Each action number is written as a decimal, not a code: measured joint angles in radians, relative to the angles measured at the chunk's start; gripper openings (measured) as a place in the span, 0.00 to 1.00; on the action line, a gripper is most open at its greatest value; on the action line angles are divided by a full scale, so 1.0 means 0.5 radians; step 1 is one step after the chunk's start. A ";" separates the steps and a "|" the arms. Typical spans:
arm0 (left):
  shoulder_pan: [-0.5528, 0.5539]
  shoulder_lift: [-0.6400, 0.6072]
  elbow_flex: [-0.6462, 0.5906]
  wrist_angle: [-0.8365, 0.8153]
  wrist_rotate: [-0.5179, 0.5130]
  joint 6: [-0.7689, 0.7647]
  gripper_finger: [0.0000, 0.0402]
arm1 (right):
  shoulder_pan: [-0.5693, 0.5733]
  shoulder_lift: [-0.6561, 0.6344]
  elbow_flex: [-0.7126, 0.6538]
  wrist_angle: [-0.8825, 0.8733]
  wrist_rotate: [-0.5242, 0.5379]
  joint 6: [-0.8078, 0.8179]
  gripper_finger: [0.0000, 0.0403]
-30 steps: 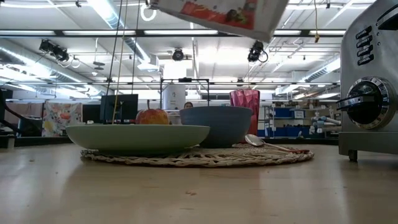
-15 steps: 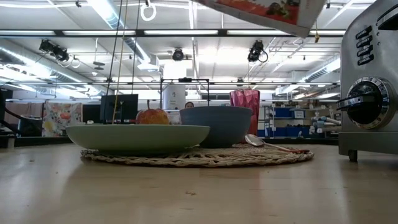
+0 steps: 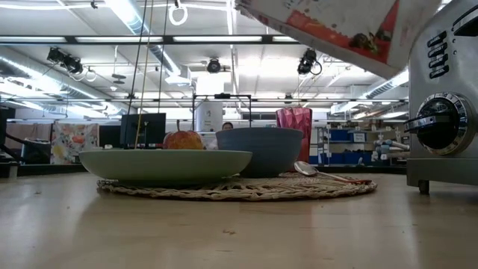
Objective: Arrange a breakfast setting
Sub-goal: Pour the cereal into the blue bowl
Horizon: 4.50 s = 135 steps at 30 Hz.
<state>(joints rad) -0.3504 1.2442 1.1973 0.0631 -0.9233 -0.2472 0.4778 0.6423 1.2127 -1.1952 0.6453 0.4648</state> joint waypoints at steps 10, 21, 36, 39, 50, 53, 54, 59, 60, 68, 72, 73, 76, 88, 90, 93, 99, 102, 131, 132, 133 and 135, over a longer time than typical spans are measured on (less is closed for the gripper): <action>0.157 0.095 0.000 0.003 0.096 -0.185 0.74 | 0.000 -0.148 -0.178 0.010 -0.248 0.047 0.60; 0.230 0.139 0.001 -0.181 0.095 -0.270 0.74 | -0.001 -0.059 -0.178 0.010 -0.486 0.387 0.60; 0.224 0.160 0.000 -0.414 0.096 -0.354 0.74 | -0.002 -0.054 -0.039 -0.195 -0.654 0.556 0.60; 0.236 0.202 0.001 -0.485 0.101 -0.463 0.74 | -0.002 -0.044 -0.039 -0.201 -0.690 0.592 0.60; 0.237 0.384 0.001 -0.523 0.134 -0.534 0.74 | -0.031 0.043 -0.038 -0.258 -0.777 0.713 0.60; 0.237 0.384 0.000 -0.544 0.133 -0.535 0.74 | -0.056 0.051 -0.037 -0.267 -0.804 0.749 0.60; 0.237 0.384 0.000 -0.551 0.133 -0.532 0.74 | -0.066 0.052 -0.037 -0.267 -0.816 0.751 0.60; 0.237 0.384 0.000 -0.563 0.136 -0.534 0.74 | -0.120 0.067 -0.035 -0.271 -0.872 0.772 0.60; 0.237 0.384 0.000 -0.566 0.140 -0.534 0.74 | -0.132 0.072 -0.035 -0.271 -0.883 0.777 0.60; 0.237 0.384 0.000 -0.568 0.142 -0.534 0.74 | -0.233 0.138 0.055 -0.323 -0.980 0.754 0.59; 0.237 0.384 0.000 -0.571 0.143 -0.530 0.74 | -0.282 0.207 0.170 -0.378 -1.075 0.705 0.59; 0.237 0.384 0.000 -0.574 0.143 -0.530 0.74 | -0.292 0.224 0.186 -0.396 -1.088 0.699 0.59; 0.237 0.384 0.000 -0.574 0.143 -0.531 0.74 | -0.324 0.269 0.218 -0.422 -1.113 0.670 0.59; 0.237 0.384 0.000 -0.574 0.144 -0.531 0.74 | -0.475 0.345 0.230 -0.472 -1.157 0.649 0.59; 0.237 0.384 0.000 -0.574 0.144 -0.530 0.74 | -0.505 0.345 0.230 -0.477 -1.176 0.652 0.59; 0.237 0.384 0.000 -0.573 0.144 -0.530 0.74 | -0.548 0.365 0.230 -0.480 -1.203 0.667 0.58; 0.237 0.384 0.000 -0.574 0.145 -0.528 0.74 | -0.618 0.397 0.230 -0.479 -1.265 0.659 0.58; 0.237 0.383 0.000 -0.574 0.145 -0.528 0.74 | -0.648 0.423 0.231 -0.464 -1.291 0.633 0.58; 0.237 0.382 0.000 -0.578 0.145 -0.532 0.74 | -0.994 0.780 0.529 -0.596 -1.595 0.640 0.58; 0.237 0.382 0.000 -0.578 0.145 -0.532 0.74 | -1.004 0.781 0.529 -0.598 -1.608 0.653 0.58; 0.237 0.382 0.000 -0.578 0.145 -0.532 0.74 | -1.014 0.781 0.529 -0.597 -1.620 0.665 0.58; 0.237 0.382 0.000 -0.578 0.145 -0.532 0.74 | -1.026 0.789 0.530 -0.590 -1.660 0.696 0.58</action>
<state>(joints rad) -0.2321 1.4353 1.1973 -0.2260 -0.8509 -0.5133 -0.0354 1.0366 1.4776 -1.4901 -0.1847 0.8130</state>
